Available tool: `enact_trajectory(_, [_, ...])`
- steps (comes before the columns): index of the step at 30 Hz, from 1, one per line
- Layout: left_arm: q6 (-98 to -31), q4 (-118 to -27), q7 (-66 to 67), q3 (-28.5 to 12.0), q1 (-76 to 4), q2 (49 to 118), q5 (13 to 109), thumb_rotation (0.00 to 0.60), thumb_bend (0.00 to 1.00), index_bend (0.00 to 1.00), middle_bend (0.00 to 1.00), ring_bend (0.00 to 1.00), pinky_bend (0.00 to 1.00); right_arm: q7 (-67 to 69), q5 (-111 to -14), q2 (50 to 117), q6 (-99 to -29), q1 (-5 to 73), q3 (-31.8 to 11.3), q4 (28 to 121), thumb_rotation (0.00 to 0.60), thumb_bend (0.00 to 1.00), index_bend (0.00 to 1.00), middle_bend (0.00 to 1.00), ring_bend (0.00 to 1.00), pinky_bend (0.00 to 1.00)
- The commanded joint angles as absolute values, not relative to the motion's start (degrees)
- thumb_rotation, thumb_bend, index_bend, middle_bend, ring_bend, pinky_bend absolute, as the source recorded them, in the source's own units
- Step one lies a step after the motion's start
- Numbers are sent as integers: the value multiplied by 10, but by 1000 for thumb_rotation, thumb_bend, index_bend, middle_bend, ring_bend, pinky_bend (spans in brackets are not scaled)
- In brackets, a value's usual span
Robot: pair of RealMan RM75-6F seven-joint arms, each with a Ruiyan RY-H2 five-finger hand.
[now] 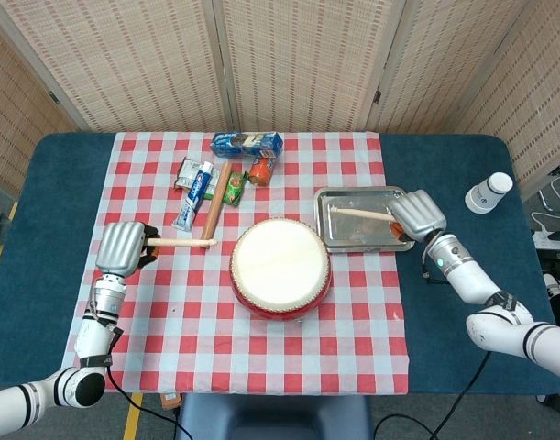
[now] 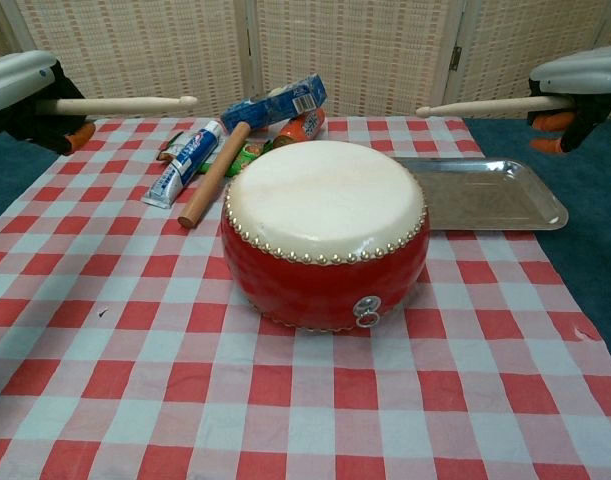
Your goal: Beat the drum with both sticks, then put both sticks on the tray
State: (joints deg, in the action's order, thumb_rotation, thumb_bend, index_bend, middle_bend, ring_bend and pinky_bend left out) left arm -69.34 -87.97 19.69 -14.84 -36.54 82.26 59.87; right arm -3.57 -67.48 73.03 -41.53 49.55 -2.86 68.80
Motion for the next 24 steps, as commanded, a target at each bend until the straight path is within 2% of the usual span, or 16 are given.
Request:
enact_trajectory(1, [-693, -878, 191, -150, -362, 818, 598, 600, 827, 1000, 1000, 1000, 1000, 17, -712, 793, -373, 499, -23, 597, 600, 415, 1000, 1000, 1000, 1000])
enact_trajectory(5, [-692, -879, 182, -155, -359, 811, 597, 600, 827, 1000, 1000, 1000, 1000, 42, -730, 836, -346, 512, -25, 530, 600, 414, 1000, 1000, 994, 986])
enact_trajectory(8, [-694, -880, 174, -159, -357, 807, 599, 600, 827, 1000, 1000, 1000, 1000, 51, -742, 866, -337, 519, -26, 485, 600, 414, 1000, 1000, 952, 937])
enact_trajectory(11, [-692, -881, 173, -161, -356, 802, 599, 600, 827, 1000, 1000, 1000, 1000, 64, -743, 889, -320, 526, -32, 451, 600, 387, 1000, 974, 853, 841])
enact_trajectory(13, [-690, -882, 171, -163, -356, 800, 598, 600, 827, 1000, 1000, 1000, 1000, 67, -743, 900, -309, 531, -35, 434, 600, 333, 981, 886, 731, 753])
enact_trajectory(16, [-691, -883, 169, -163, -356, 798, 599, 600, 827, 1000, 1000, 1000, 1000, 69, -740, 913, -295, 537, -41, 414, 600, 269, 823, 748, 566, 627])
enact_trajectory(19, [-690, -883, 166, -164, -355, 799, 600, 600, 828, 1000, 1000, 1000, 1000, 68, -736, 923, -287, 540, -48, 397, 600, 240, 660, 627, 471, 554])
enact_trajectory(24, [-689, -878, 159, -166, -355, 800, 600, 600, 827, 1000, 1000, 1000, 1000, 67, -725, 934, -278, 542, -60, 374, 600, 210, 529, 500, 361, 484])
